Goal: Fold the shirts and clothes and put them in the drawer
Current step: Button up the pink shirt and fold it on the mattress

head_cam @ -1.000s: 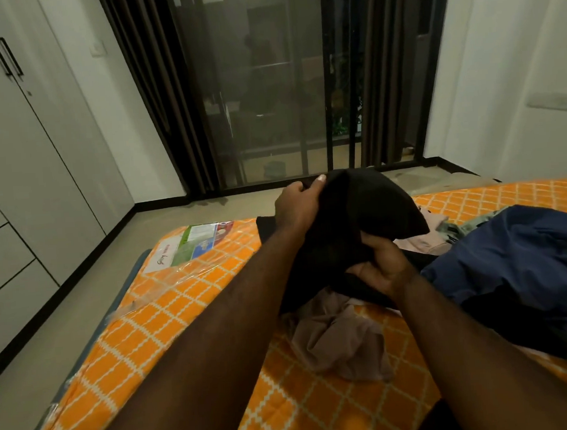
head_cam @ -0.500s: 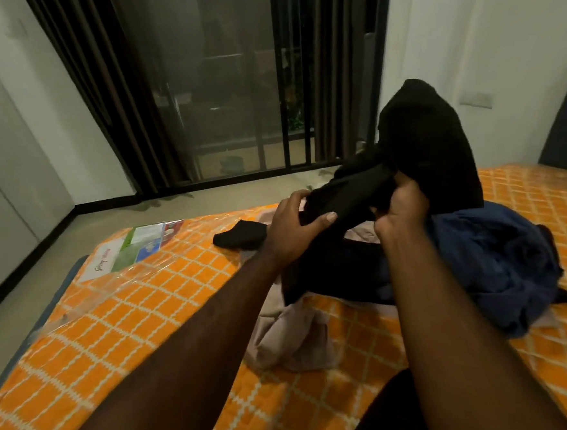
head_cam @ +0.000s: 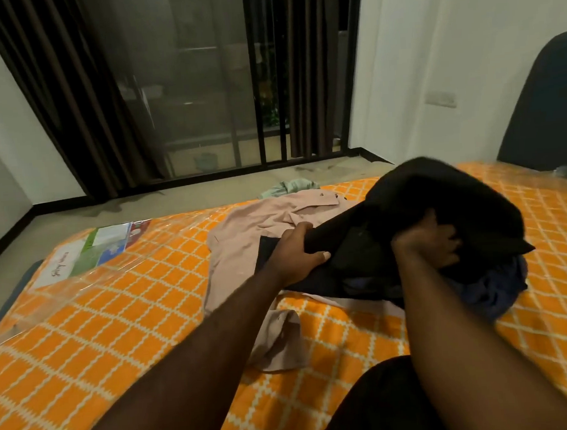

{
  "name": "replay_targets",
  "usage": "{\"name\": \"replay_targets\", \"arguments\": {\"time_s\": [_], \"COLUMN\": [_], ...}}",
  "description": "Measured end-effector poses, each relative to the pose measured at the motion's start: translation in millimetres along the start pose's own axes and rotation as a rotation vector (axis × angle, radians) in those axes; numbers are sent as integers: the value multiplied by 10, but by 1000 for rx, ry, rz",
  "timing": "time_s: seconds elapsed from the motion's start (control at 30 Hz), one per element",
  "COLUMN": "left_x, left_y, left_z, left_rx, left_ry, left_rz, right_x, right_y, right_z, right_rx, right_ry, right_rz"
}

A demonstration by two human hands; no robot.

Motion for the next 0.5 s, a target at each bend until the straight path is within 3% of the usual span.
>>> {"name": "replay_targets", "arguments": {"time_s": [0.1, 0.27, 0.37, 0.43, 0.5], "left_x": [-115, -550, -905, -1083, -1193], "left_y": [-15, 57, 143, 195, 254], "left_z": [25, 38, 25, 64, 99], "left_rx": [-32, -119, -160, -171, -139], "left_ry": [-17, -167, -295, -358, -396], "left_rz": [-59, -204, -343, -401, -442], "right_x": [149, 158, -79, -403, -787], "right_y": [84, 138, 167, 290, 552], "right_z": [209, 232, 177, 83, 42], "right_rx": [-168, -295, -406, -433, -395], "right_ry": [73, 166, 346, 504, 522], "right_rz": [-10, 22, 1, -72, -286]}}
Point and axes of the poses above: each hand's wrist, its own y-axis away from the middle knuckle, its own z-axis out of the palm, x = y × z, the point moved 3 cm from there along -y, towards the middle knuckle, and after that the axes turned 2 degrees about -z, right-handed, at the moved point
